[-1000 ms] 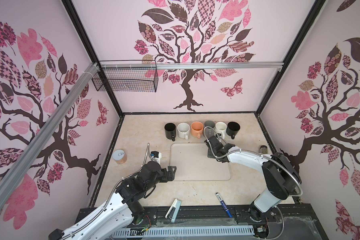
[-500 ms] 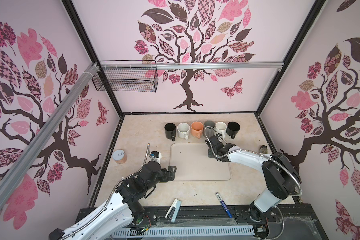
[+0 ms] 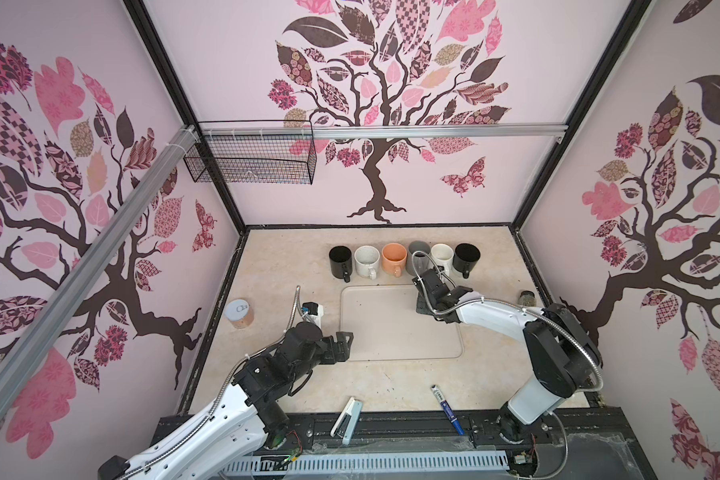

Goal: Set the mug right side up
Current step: 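Lift the white mug with right gripper, tilting it while left gripper approaches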

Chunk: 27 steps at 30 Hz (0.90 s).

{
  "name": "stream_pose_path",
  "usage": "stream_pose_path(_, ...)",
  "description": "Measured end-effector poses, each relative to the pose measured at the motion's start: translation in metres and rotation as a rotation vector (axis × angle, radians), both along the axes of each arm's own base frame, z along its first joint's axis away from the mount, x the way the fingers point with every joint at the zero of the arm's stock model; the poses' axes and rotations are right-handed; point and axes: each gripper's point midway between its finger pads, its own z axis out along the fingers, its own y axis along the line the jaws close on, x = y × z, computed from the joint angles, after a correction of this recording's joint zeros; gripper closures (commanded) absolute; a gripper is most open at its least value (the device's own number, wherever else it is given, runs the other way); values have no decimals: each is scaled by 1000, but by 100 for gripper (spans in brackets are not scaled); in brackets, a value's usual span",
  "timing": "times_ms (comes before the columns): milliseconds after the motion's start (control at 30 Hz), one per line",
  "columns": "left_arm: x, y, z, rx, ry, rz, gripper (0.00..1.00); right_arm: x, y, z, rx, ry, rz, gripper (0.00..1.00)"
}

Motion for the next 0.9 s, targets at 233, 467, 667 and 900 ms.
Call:
stream_pose_path(233, 0, -3, 1, -15, -3, -5, 4, -30, 3, 17, 109, -41, 118, 100)
stream_pose_path(467, -1, -9, 5, -49, -3, -28, 4, -53, 22, 76, 358, -219, 237, 100)
stream_pose_path(667, -3, -14, 24, -133, -42, -39, 5, -66, 48, 131, 639, -337, 316, 100)
stream_pose_path(900, -5, -20, 85, -349, -204, -62, 5, -81, 70, 178, 984, -415, 367, 100)
